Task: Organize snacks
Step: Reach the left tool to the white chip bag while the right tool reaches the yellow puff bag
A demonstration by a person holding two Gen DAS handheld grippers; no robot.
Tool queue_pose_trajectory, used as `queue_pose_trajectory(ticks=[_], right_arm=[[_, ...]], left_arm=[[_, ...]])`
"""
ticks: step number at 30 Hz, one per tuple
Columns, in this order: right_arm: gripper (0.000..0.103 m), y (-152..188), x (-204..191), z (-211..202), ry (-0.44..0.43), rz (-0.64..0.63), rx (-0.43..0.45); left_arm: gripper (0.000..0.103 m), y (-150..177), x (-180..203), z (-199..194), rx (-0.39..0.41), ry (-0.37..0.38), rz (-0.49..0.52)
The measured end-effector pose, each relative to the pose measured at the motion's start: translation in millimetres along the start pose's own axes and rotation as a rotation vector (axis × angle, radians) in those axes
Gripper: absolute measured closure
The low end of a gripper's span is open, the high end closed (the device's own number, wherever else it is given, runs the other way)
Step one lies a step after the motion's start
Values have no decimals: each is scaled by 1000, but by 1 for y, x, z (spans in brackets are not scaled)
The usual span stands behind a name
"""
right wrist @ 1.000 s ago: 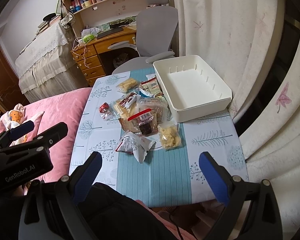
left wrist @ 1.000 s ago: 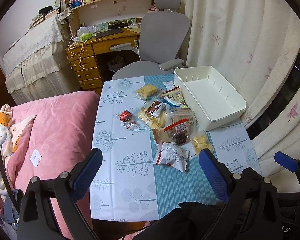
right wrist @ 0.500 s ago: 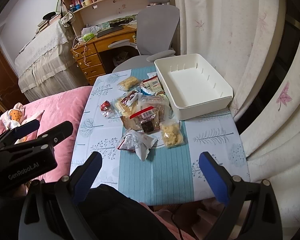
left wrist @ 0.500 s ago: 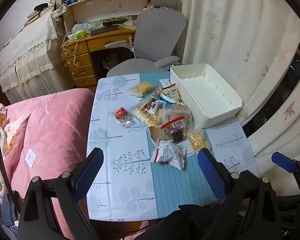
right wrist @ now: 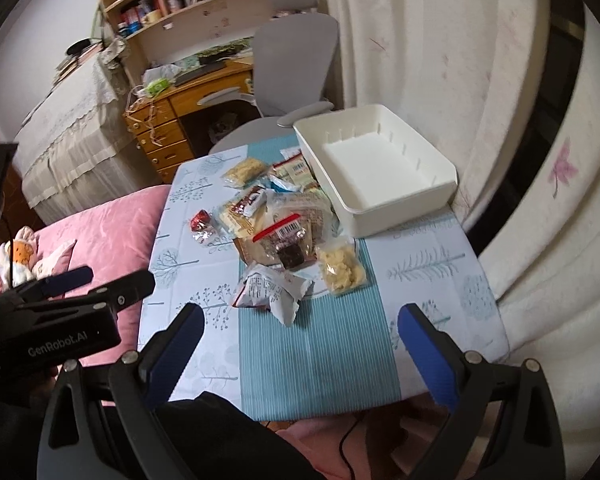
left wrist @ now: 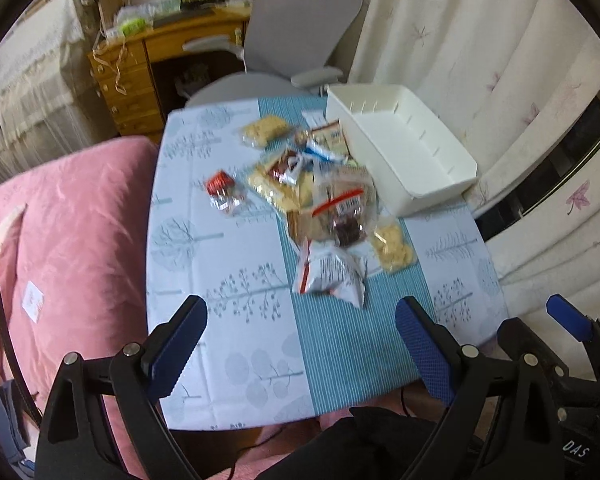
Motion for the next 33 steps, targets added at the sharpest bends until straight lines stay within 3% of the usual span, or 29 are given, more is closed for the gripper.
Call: queue_pose_trajectory(ticks=[12,19,29,33], right_arm=[[5,-14,28,36,54,9,-37],[5,-30,42,83,8,-84,-103],[5,-35,60,169,-79,-247,-188],[5,-29,59,197,-143,-309,-216]], left_arm=[[8,6,0,61,-187,36,-103],[8,8,10,110,-308,-11,-222],[9,11,26,180,-368,-85,-417],[9,16,31,207,-413,-76,-491]])
Point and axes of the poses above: each gripper's, at about its wrist camera, not at the fingertips, and z roughly the way its jaws point, x to its right, y to its underside, the point moved 9 cm from there along z, roughly the way its jaws point, and after that the axes turned 9 degrees about z, right-handed, at the moved point
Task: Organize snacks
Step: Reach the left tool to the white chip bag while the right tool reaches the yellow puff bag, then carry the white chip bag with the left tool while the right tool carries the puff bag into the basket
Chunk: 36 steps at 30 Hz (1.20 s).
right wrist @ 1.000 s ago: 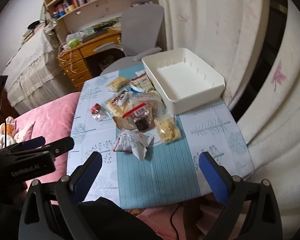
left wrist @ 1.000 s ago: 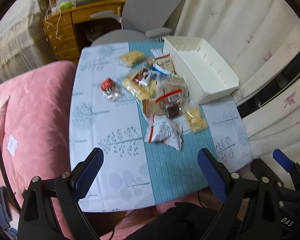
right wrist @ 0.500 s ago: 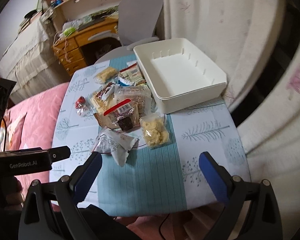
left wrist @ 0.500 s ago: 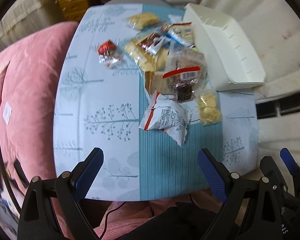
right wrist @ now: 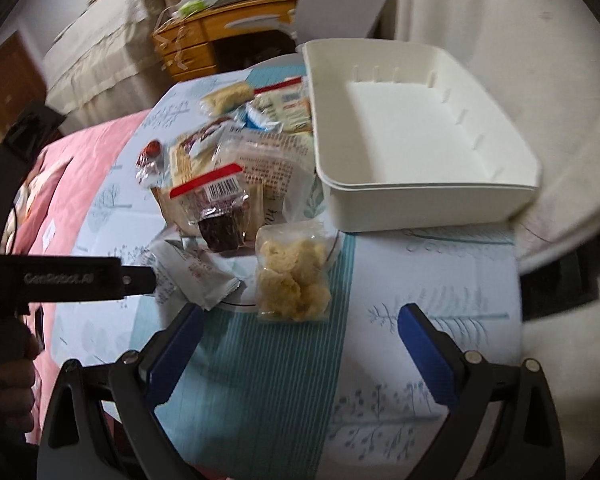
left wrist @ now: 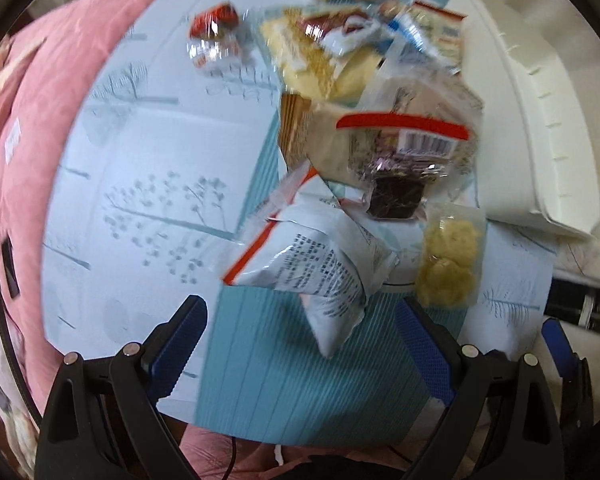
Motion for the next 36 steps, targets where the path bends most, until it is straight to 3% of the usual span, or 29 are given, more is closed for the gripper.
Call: queue_pose_trajectory(ticks=[12,15,20,29,32,36], right_arm=[[5,-5,0,57,-84,-105,-94],[6,-4,-1,66,-96,-108,-131],[12,0,-4,77,-102,-112,-175],[29,-1,-1,88,-78,-99,-196],[42,1,-3,90,-92,-81,-211],[47,3,-6,87,-67,-61,-215]], left_arm=[[9,-18,-2,35,-48,-2,-158],[18,-21,-3,39,-57,19,-173],[25,-29,4,55,-73,31,-185],[46,-28,0,67,-94,84,-221],[48,-26,-3,67,-100,75,-192],[48,-21,-16,58,-102,74,-174]])
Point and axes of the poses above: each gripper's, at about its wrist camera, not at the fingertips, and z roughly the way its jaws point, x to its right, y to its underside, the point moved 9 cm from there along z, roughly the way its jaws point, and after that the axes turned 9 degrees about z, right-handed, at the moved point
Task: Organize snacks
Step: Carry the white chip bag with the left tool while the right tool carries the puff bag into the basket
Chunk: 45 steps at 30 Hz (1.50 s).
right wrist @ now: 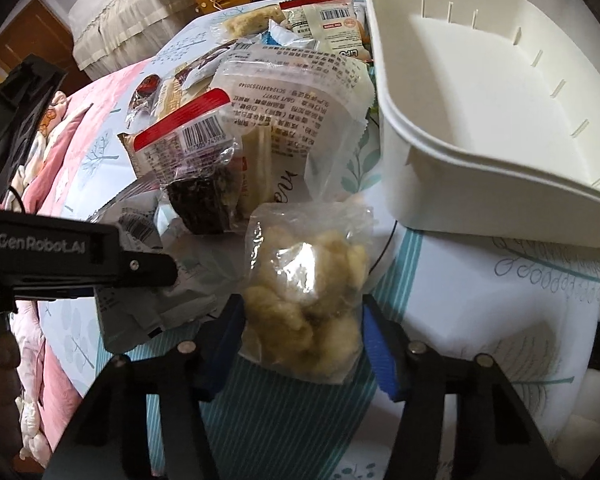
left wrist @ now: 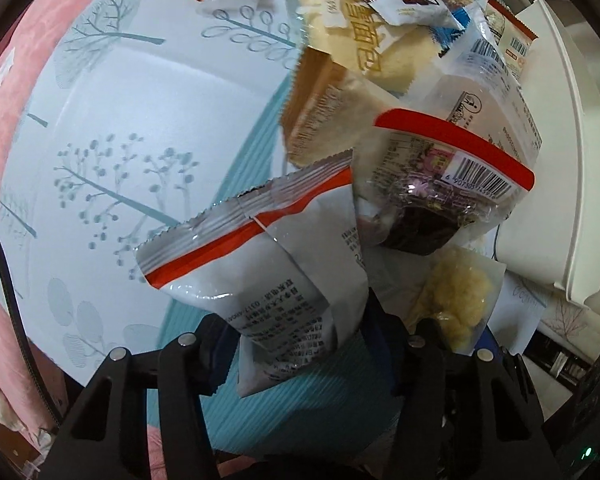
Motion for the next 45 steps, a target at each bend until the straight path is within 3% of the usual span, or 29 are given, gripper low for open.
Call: queue_pose_trajectory(ticks=[11,19,24,31,45], right_arm=[[54,22,-14,-13,24,250,-20],[55,18,-47,-62,-16,370,118],[55,3,-59,-100,-46,390,218],[55,-18,-40,-148,-60,414,343],[55,-76,62,-203,-89,436,493]], left_arm=[[48,8,-39,-64,80,19,138],[48,11,-37,-139,165,59,342],[48,20,-5,-163,169,64,469],[47,20,45,-198,212,86,600],[47,2,181,-203,289,169,711]])
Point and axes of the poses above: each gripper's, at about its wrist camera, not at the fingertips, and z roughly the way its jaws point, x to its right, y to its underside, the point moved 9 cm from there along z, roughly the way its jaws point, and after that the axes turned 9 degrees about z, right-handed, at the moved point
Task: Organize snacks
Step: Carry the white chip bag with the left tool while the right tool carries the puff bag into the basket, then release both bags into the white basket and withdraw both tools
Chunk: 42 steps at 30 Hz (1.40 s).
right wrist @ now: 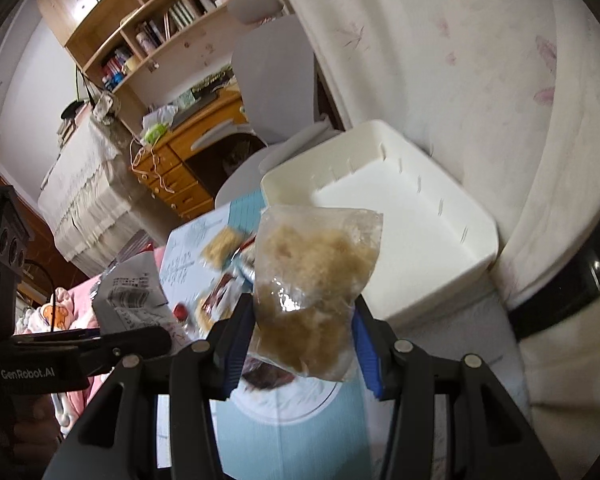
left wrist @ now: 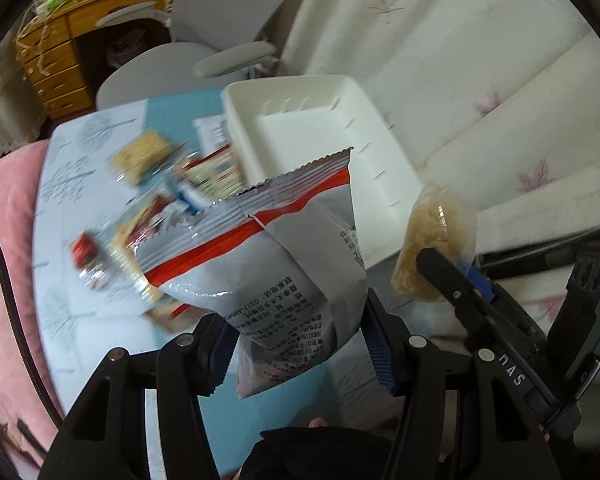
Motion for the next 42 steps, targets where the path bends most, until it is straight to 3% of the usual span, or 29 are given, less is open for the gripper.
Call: queue_pose_trajectory(ticks=[9,10,12,13,15,19,30,37,42], right_arm=[[55,-45,43,14,-36,-39,35],[55,-46,46,15,-39,-43,40],[52,-49,52,18,-52,-43,41],[50,-51,58,22,-45,-32,36],[35,-52,63,25,-50,-8,31],[35,-50,67,30,-77,25,9],[35,-32,57,34,-127,105,-46],[35,-6,44,31,-102,136,-56],[35,19,21,21,-63,112,-31]], left_arm=[[45,-54,50,45,26,37,37],[43,-59,54,49,31,32,36],[23,-65,56,54,41,15,30],[21,-67,56,56,43,9,26],[20,-68,55,58,39,-1,15],[20,-65,43,58,23,-39,-21],[19,-18,0,34,-6,-104,-106],[18,37,-32,15,-25,-81,-161],[18,70,-59,-11,8,-97,-124]])
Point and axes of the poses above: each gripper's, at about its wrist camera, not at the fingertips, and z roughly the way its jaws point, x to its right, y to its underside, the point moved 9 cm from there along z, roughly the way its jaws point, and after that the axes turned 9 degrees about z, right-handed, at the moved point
